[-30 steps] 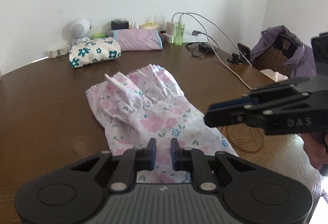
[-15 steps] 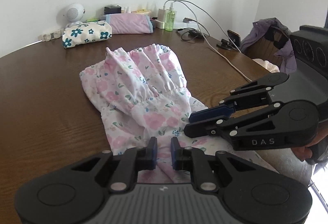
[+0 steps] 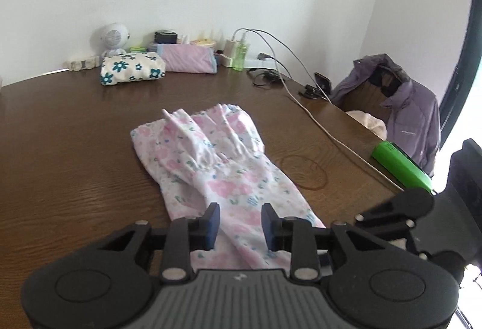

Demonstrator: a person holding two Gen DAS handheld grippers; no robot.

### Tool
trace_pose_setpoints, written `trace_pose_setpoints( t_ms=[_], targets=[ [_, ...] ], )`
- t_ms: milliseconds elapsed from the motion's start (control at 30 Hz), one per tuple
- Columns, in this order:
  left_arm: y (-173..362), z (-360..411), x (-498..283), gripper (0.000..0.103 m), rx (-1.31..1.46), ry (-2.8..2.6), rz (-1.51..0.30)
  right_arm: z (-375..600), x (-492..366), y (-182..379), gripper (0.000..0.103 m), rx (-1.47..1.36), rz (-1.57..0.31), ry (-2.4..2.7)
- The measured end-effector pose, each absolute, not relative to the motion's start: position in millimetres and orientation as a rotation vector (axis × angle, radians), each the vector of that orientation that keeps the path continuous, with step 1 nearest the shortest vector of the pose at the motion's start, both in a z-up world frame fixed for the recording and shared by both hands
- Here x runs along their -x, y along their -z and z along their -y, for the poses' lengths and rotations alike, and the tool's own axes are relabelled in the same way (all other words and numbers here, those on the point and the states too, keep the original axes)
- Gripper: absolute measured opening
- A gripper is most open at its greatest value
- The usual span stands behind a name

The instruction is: Fold clothes

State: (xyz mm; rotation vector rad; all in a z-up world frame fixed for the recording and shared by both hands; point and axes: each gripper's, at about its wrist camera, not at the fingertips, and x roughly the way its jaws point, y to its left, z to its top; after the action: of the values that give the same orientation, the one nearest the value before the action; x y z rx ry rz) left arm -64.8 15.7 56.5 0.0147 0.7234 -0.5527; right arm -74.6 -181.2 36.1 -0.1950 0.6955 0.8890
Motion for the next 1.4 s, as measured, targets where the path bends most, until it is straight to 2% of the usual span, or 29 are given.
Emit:
trace_pose_setpoints(
  t_ms=[100,133,233,400,600,633,667,733,800,867,967,1100,1233,1300,1333,1400],
  targets=[
    [-52,-9,87,0.03,-0.021,0.522,-0.742,192,50,-54,0.019,0.052,-0.746,-0.885],
    [-51,-10,93,0.03,-0.007,0.523,-0.743,200,36,-64,0.022,-0.002,-0.728,-0.865],
    [-46,-7,106,0.03,0.041,0.578,-0.762,194,-2,-84,0.025,0.046,-0.683,-0.803],
    [-28,8,114,0.028,-0.058,0.555,-0.796,151,-55,-52,0.02,0.158,-0.793,-0.774],
    [-21,-1,108,0.029,-0.002,0.552,-0.806,140,-73,-30,0.021,0.195,-0.787,-0.694],
    [-25,-5,109,0.025,0.013,0.56,-0.804,140,-73,-31,0.02,0.189,-0.791,-0.685],
    [-35,-18,111,0.02,0.042,0.586,-0.771,143,-70,-38,0.02,0.193,-0.782,-0.673],
    [-57,-46,116,0.024,0.107,0.646,-0.686,154,-49,-60,0.021,0.221,-0.691,-0.689],
    [-76,-69,120,0.028,0.058,0.622,-0.626,166,-23,-80,0.021,0.254,-0.618,-0.76],
    [-81,-74,119,0.03,-0.035,0.561,-0.62,176,-3,-87,0.021,0.233,-0.655,-0.827],
    [-67,-64,118,0.03,-0.038,0.603,-0.654,187,26,-80,0.02,0.135,-0.748,-0.901],
    [-40,-37,126,0.03,-0.143,0.715,-0.695,182,58,-49,0.02,0.144,-0.825,-0.876],
    [-22,-31,132,0.032,-0.231,0.764,-0.708,192,76,-38,0.021,0.147,-0.791,-0.853],
    [-26,-43,137,0.035,-0.208,0.809,-0.704,202,88,-48,0.025,0.166,-0.71,-0.889],
    [-28,-49,139,0.039,-0.194,0.833,-0.701,207,98,-54,0.033,0.187,-0.662,-0.92],
    [-34,-60,150,0.04,-0.178,0.888,-0.694,215,117,-65,0.041,0.23,-0.583,-0.989]
  ],
)
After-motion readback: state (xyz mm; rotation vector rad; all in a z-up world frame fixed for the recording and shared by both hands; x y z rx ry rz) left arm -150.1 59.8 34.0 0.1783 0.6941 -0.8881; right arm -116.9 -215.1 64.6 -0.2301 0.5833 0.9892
